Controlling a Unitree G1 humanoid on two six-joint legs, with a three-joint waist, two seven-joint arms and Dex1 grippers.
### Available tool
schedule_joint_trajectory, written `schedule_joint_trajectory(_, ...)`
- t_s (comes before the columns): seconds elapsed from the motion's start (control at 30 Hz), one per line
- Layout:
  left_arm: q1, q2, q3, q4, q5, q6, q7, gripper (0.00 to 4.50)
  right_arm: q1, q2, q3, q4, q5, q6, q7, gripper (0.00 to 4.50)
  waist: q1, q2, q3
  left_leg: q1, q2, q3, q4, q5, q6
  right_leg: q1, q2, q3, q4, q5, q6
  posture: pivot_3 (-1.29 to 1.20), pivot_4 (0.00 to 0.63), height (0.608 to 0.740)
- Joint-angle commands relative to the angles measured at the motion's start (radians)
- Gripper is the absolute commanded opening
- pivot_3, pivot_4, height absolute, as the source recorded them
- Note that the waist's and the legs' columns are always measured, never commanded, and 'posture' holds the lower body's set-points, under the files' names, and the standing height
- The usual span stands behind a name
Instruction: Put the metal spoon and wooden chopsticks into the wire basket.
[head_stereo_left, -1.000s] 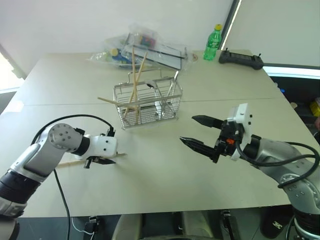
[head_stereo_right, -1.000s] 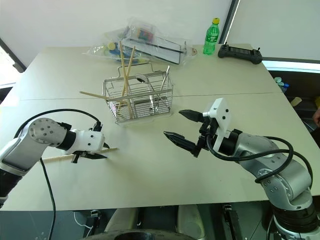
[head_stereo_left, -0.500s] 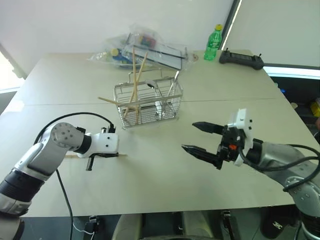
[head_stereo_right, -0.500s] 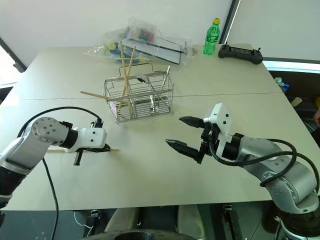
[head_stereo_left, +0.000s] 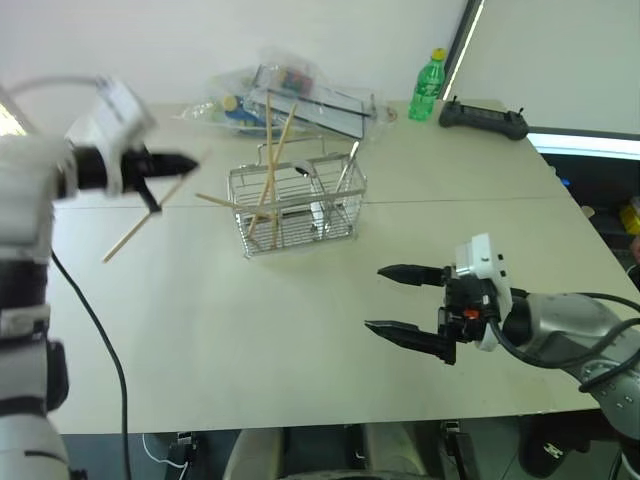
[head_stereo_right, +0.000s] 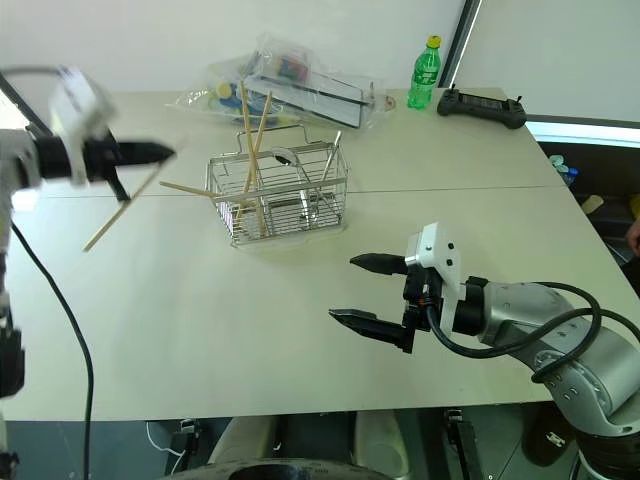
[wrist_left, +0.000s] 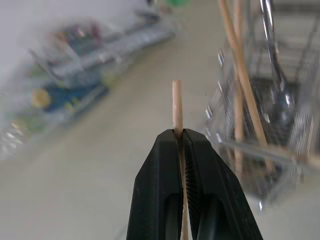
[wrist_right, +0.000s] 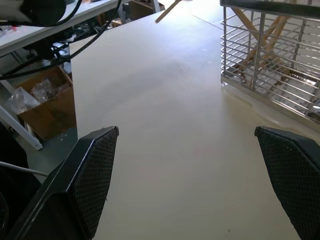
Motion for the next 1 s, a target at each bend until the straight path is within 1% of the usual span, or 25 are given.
schedule_joint_trajectory(0.03,-0.16,-0.021,0.114,0.096,-0.076,0.026,0.085,0.04,-0.015,-0.007,-0.016,-0.003,0.001,-0.012,0.01,4.5,-0.001,0.0,0.0,0.0,0.0,0.0,0.0,0.0,0.0,0.0,0.0,0.0,0.0,0.0,0.0,0.0,0.15,0.738)
schedule_joint_trajectory(0.13,-0.355,-0.102,0.248,0.218,-0.178,0.082,0.242,0.04,-0.034,-0.004,-0.007,0.007,-0.008,-0.012,0.004,4.5,0.0,0.0,0.0,0.0,0.0,-0.001,-0.001,0.0,0.0,0.0,0.0,0.0,0.001,0.0,0.0,0.0,0.15,0.738)
schedule_joint_trajectory(0.17,-0.397,-0.131,0.29,0.24,-0.212,0.093,0.289,0.04,-0.039,0.0,-0.006,0.006,-0.006,-0.01,-0.001,4.5,0.0,0.0,0.0,0.0,0.0,-0.001,0.0,0.0,0.0,0.0,0.0,-0.001,0.001,0.0,0.001,0.0,0.15,0.738)
schedule_joint_trajectory(0.23,-0.425,-0.175,0.338,0.244,-0.26,0.105,0.342,0.04,-0.044,0.003,-0.007,0.005,-0.002,-0.007,-0.006,4.5,0.0,0.0,0.0,0.0,0.0,-0.001,0.0,0.0,0.0,0.0,0.0,-0.001,0.001,0.0,0.001,0.0,0.15,0.738)
schedule_joint_trajectory(0.3,-0.415,-0.224,0.35,0.209,-0.288,0.107,0.379,0.04,-0.043,0.004,-0.008,0.002,-0.001,-0.006,-0.008,4.5,0.0,0.001,-0.001,0.001,-0.001,-0.001,0.0,0.0,0.0,0.001,-0.001,0.0,0.001,0.0,0.001,0.0,0.15,0.738)
schedule_joint_trajectory(0.4,-0.373,-0.29,0.332,0.153,-0.308,0.097,0.42,0.04,-0.042,0.005,-0.011,0.001,-0.006,-0.008,-0.015,4.5,0.003,0.0,-0.001,0.001,-0.001,-0.002,0.001,0.0,-0.001,0.001,-0.001,0.0,0.002,0.0,0.001,0.0,0.15,0.738)
schedule_joint_trajectory(0.53,-0.276,-0.373,0.261,0.056,-0.317,0.092,0.421,0.04,-0.038,0.009,-0.031,-0.005,0.005,-0.006,-0.037,4.5,0.001,0.0,-0.001,0.0,-0.001,-0.001,0.001,0.001,-0.002,0.001,-0.001,0.0,0.001,0.002,0.002,0.0,0.15,0.738)
schedule_joint_trajectory(0.7,-0.183,-0.42,0.196,-0.024,-0.312,0.08,0.413,0.04,-0.026,0.013,-0.045,-0.016,0.012,-0.005,-0.063,4.5,0.0,0.0,-0.001,0.0,-0.001,0.0,0.0,0.001,-0.002,0.0,0.0,0.001,0.001,0.002,0.001,0.0,0.15,0.738)
schedule_joint_trajectory(0.8,-0.151,-0.436,0.181,-0.059,-0.332,0.09,0.403,1.07,-0.025,0.017,-0.052,-0.02,0.02,-0.003,-0.081,4.5,0.001,0.0,-0.001,0.0,-0.001,0.0,-0.001,0.001,-0.002,-0.001,0.0,0.001,0.001,0.002,0.001,0.0,0.15,0.738)
schedule_joint_trajectory(0.83,-0.148,-0.439,0.183,-0.065,-0.34,0.094,0.404,1.62,-0.025,0.018,-0.054,-0.021,0.023,-0.003,-0.086,4.5,0.002,0.0,-0.001,0.0,-0.001,-0.001,-0.001,0.001,-0.002,-0.001,0.0,0.001,0.001,0.002,0.001,0.0,0.15,0.738)
schedule_joint_trajectory(0.9,-0.146,-0.443,0.189,-0.077,-0.358,0.101,0.417,2.56,-0.023,0.017,-0.062,-0.019,0.031,-0.001,-0.093,4.5,0.002,0.0,-0.001,0.0,-0.001,-0.001,0.0,0.001,-0.002,0.0,0.0,0.001,0.001,0.002,0.001,0.0,0.15,0.738)
schedule_joint_trajectory(1.0,-0.135,-0.443,0.194,-0.104,-0.375,0.09,0.429,4.19,-0.022,0.013,-0.069,-0.014,0.037,-0.003,-0.096,4.5,0.003,0.0,-0.001,0.0,-0.001,-0.001,0.0,0.001,-0.002,0.0,-0.001,0.001,0.0,0.002,0.001,0.0,0.15,0.738)
